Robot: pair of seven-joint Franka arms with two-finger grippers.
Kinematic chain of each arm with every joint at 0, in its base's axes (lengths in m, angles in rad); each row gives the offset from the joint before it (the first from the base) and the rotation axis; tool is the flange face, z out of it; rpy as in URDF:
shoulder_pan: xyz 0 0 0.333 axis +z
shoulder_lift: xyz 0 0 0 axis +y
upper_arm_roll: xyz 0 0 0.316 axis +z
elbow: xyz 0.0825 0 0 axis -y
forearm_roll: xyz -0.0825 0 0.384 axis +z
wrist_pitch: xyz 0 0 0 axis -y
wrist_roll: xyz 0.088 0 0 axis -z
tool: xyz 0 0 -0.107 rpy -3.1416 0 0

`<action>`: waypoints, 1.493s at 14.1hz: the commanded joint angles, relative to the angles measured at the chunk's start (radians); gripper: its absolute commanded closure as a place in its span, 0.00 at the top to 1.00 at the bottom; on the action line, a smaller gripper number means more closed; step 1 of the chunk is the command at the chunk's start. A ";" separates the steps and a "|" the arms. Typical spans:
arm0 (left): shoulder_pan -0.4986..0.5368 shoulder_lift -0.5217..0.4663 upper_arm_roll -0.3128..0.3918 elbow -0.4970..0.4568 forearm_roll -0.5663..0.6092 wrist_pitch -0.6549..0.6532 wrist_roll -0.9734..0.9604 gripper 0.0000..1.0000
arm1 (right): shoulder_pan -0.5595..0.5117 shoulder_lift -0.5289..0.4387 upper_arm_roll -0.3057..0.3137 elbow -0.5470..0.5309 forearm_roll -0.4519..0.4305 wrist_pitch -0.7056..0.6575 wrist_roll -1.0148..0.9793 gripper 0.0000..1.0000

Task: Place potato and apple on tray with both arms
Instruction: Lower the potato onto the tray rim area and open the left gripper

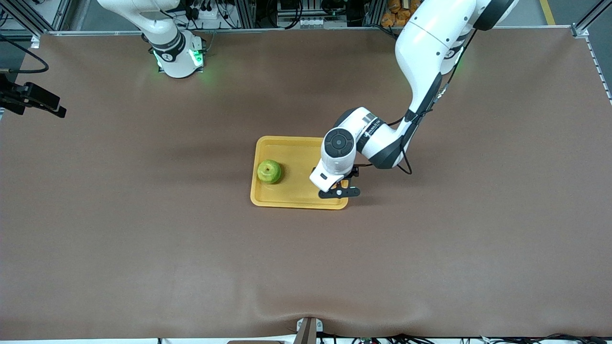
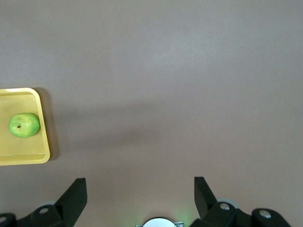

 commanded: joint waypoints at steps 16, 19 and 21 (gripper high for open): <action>0.374 -0.572 0.007 0.077 0.017 -0.588 0.255 1.00 | -0.013 0.013 0.003 0.035 -0.007 -0.012 0.009 1.00; 0.444 -0.636 0.005 0.074 0.006 -0.634 0.310 1.00 | -0.014 0.013 0.003 0.035 -0.007 -0.012 0.006 1.00; 0.478 -0.672 0.004 0.075 0.001 -0.664 0.342 1.00 | -0.013 0.013 0.003 0.035 -0.005 -0.012 0.004 1.00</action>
